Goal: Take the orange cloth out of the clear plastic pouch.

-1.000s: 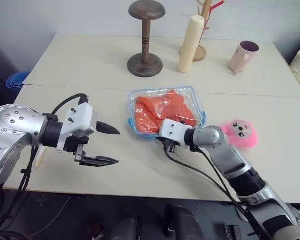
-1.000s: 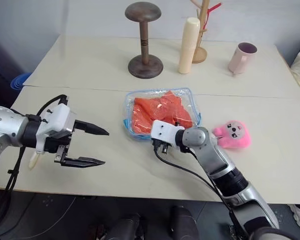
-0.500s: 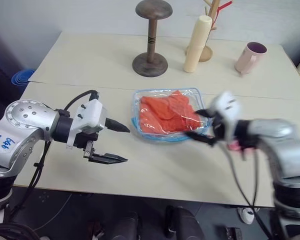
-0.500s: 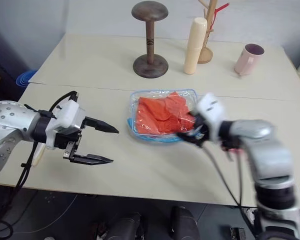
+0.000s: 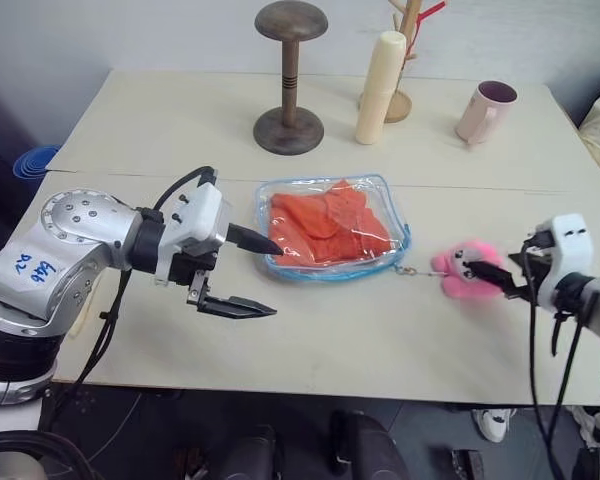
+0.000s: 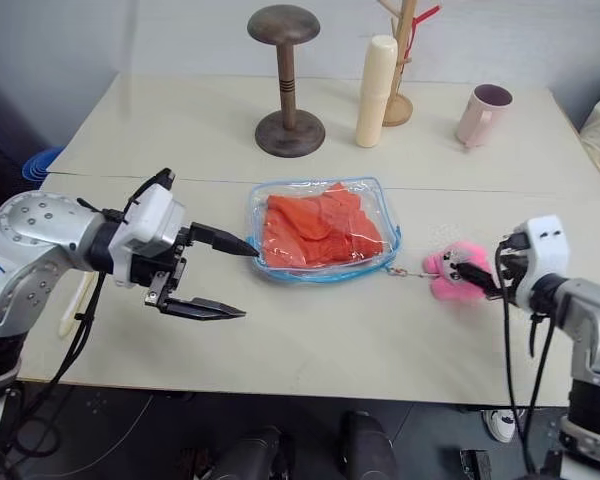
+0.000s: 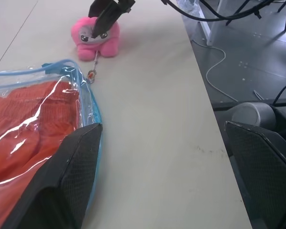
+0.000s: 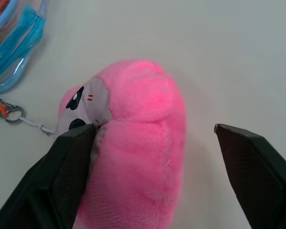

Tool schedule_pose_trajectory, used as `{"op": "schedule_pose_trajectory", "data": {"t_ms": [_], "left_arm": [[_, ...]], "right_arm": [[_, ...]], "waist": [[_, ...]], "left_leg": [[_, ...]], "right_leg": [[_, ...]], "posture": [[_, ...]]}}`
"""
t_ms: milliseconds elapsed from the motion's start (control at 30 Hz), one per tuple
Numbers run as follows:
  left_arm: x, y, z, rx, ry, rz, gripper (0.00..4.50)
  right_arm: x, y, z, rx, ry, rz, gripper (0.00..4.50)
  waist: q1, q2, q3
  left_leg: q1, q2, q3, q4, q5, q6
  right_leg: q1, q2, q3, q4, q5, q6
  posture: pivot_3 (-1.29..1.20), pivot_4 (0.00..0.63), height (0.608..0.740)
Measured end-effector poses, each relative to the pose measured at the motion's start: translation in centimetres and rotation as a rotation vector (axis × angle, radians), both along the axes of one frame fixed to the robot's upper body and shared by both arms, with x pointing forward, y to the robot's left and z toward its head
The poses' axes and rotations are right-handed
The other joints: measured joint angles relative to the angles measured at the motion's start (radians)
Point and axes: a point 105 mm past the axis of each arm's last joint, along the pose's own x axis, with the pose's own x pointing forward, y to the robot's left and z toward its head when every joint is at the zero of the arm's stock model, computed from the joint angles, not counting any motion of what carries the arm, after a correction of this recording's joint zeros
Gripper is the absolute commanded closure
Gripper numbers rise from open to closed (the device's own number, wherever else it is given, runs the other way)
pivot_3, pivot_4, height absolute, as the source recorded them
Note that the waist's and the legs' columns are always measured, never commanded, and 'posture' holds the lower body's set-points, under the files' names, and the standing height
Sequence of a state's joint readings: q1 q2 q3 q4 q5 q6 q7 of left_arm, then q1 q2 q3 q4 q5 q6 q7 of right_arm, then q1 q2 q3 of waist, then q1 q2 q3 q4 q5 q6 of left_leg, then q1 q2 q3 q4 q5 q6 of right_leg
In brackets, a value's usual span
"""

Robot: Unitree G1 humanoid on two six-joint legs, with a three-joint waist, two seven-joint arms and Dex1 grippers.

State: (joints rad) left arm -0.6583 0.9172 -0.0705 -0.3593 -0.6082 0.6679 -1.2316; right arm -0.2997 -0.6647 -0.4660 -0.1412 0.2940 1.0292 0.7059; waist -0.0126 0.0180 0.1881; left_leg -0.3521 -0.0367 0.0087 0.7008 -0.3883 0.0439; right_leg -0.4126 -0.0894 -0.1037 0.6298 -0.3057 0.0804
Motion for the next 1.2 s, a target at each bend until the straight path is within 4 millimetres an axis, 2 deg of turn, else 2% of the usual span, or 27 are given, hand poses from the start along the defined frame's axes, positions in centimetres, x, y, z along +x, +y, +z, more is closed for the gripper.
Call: {"op": "schedule_pose_trajectory", "data": {"t_ms": [233, 333, 433, 500, 567, 667, 833, 967, 1100, 1200], "left_arm": [[0.3, 0.2, -0.1, 0.005, 0.003, 0.012, 0.18], [0.4, 0.3, -0.1, 0.007, -0.001, 0.016, 0.18], [0.4, 0.3, -0.1, 0.008, -0.006, 0.016, 0.18], [0.4, 0.3, -0.1, 0.008, -0.008, 0.017, 0.18], [0.5, 0.3, -0.1, 0.007, -0.008, 0.019, 0.18], [0.5, 0.2, -0.1, 0.004, -0.010, 0.015, 0.18], [0.8, -0.4, -0.7, 0.005, -0.018, 0.012, 0.18], [1.4, -1.3, -1.9, 0.027, -0.025, 0.027, 0.18], [2.1, -2.6, -3.3, 0.027, -0.017, 0.031, 0.18], [2.8, -4.1, -3.4, 0.007, -0.023, 0.012, 0.18]], "right_arm": [[-1.6, 0.4, 0.4, 0.087, -0.020, 0.025, 3.74], [-2.9, 2.1, 2.2, 0.131, -0.092, 0.170, 4.49], [-5.0, 5.3, 5.1, 0.073, -0.190, 0.412, 4.49], [-6.2, 7.8, 5.2, -0.009, -0.193, 0.572, 4.49], [-6.8, 10.9, 3.8, -0.107, -0.170, 0.738, 4.49], [-6.5, 14.2, 1.1, -0.248, -0.160, 0.881, 4.49], [-4.2, 17.0, -0.3, -0.443, -0.276, 0.935, 4.49], [-3.3, 18.3, -0.7, -0.455, -0.314, 0.932, 3.28], [-3.4, 18.3, -0.7, -0.461, -0.322, 0.935, 1.95], [-3.7, 18.3, -0.7, -0.459, -0.325, 0.936, 0.92]], "waist": [[0.012, 0.000, 0.000], [0.013, 0.000, 0.000], [0.011, 0.000, 0.000], [0.011, 0.000, 0.000], [0.010, 0.000, 0.000], [0.012, -0.001, 0.000], [0.011, -0.001, -0.001], [0.010, -0.002, -0.001], [0.011, -0.002, -0.001], [0.014, -0.002, -0.001]], "left_leg": [[-0.001, 0.000, -0.001, 0.000, 0.000, 0.000], [-0.001, 0.000, -0.001, -0.001, 0.000, 0.000], [-0.001, 0.000, -0.001, -0.001, 0.000, 0.000], [0.000, 0.000, -0.002, -0.001, 0.000, 0.000], [0.000, 0.000, -0.001, 0.000, 0.000, 0.000], [0.000, -0.001, -0.002, 0.000, 0.000, 0.000], [0.000, -0.001, -0.002, 0.000, 0.000, 0.000], [0.000, -0.001, -0.003, 0.001, 0.000, 0.000], [-0.001, -0.001, -0.003, 0.001, 0.000, 0.000], [-0.001, -0.001, -0.003, 0.001, 0.000, 0.000]], "right_leg": [[0.000, 0.000, 0.000, -0.001, 0.000, 0.000], [0.000, 0.000, 0.000, -0.001, 0.000, 0.000], [0.000, 0.000, 0.000, -0.001, 0.000, 0.000], [0.001, 0.000, 0.000, -0.002, 0.000, 0.000], [0.001, 0.000, 0.000, -0.001, 0.000, 0.000], [0.000, 0.000, 0.000, -0.001, 0.000, 0.000], [0.000, 0.000, -0.001, -0.002, 0.000, 0.000], [0.000, 0.000, -0.001, -0.001, 0.000, 0.000], [0.000, 0.000, -0.002, -0.001, 0.000, 0.000], [0.000, 0.000, -0.002, -0.001, 0.000, 0.000]], "posture": [[0.00, 0.150, 0.740], [0.00, 0.150, 0.740], [0.00, 0.150, 0.740], [0.00, 0.150, 0.740], [0.00, 0.150, 0.740], [0.00, 0.150, 0.740], [0.00, 0.150, 0.740], [0.00, 0.150, 0.740], [0.00, 0.150, 0.740], [0.00, 0.150, 0.740]]}}
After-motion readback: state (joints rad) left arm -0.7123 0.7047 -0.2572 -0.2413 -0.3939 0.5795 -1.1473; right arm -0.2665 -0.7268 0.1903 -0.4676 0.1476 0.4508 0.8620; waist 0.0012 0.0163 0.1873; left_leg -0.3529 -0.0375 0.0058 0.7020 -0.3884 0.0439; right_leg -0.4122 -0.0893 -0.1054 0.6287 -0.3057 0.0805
